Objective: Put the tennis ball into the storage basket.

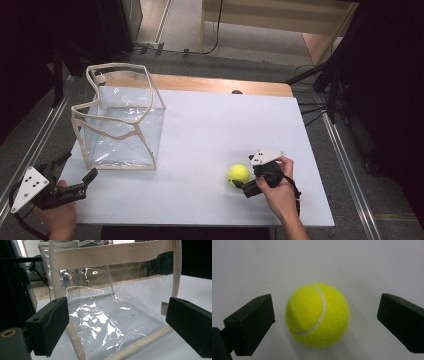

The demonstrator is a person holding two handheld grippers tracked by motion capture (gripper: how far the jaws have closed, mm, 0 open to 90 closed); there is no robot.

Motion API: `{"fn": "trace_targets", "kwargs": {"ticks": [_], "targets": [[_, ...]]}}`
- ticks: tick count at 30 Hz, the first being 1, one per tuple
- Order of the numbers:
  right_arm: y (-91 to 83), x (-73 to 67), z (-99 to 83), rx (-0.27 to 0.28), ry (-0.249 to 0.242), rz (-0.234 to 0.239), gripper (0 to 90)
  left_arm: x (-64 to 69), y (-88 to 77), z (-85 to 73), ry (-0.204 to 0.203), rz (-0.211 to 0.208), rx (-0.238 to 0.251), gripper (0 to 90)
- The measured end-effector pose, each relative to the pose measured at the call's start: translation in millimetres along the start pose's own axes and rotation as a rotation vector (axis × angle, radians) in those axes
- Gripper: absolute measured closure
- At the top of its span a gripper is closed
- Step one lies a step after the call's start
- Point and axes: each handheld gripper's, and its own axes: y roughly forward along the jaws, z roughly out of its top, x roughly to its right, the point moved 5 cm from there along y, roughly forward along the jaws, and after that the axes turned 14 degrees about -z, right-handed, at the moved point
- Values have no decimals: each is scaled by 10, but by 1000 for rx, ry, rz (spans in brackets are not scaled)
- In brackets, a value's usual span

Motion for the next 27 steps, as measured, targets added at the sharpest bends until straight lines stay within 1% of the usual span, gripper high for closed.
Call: {"fn": "trace_targets", "kwargs": {"ticks": [3, 5, 8, 9, 10, 11, 12, 13, 22, 23, 24, 26, 27], "targets": [[24, -12, 1, -10, -6, 2, 1, 1, 0, 0, 1, 0, 0, 53], [57, -22, -1, -29, -13, 1, 1, 2, 0, 0, 1, -1, 1, 53], [79, -32, -3, -43, -10, 0, 2, 2, 0, 0, 1, -2, 1, 53], [103, -45, -8, -55, -10, 10, 2, 2, -1, 0, 0, -1, 1, 52], [103, -45, -8, -55, -10, 10, 2, 2, -4, 0, 1, -1, 0, 52], [126, -56, -14, -71, -10, 16, 2, 5, -7, 2, 1, 2, 0, 52], [126, -56, -14, -71, -10, 16, 2, 5, -7, 2, 1, 2, 0, 53], [149, -65, -21, -88, -9, 15, 2, 5, -6, 2, 1, 0, -2, 52], [223, -97, -26, -123, -20, 22, 5, 5, -6, 2, 1, -2, -2, 52], [227, -103, -27, -128, -19, 25, 23, 6, -6, 2, 1, -1, 0, 52], [235, -101, -27, -130, -21, 13, 122, 5, -6, 2, 1, -1, 0, 52], [240, -100, -25, -130, -24, 17, 122, 3, -7, 2, -1, 0, 1, 52], [242, -102, -21, -134, -16, 11, 122, 3, -7, 3, -1, -2, 3, 52]]}}
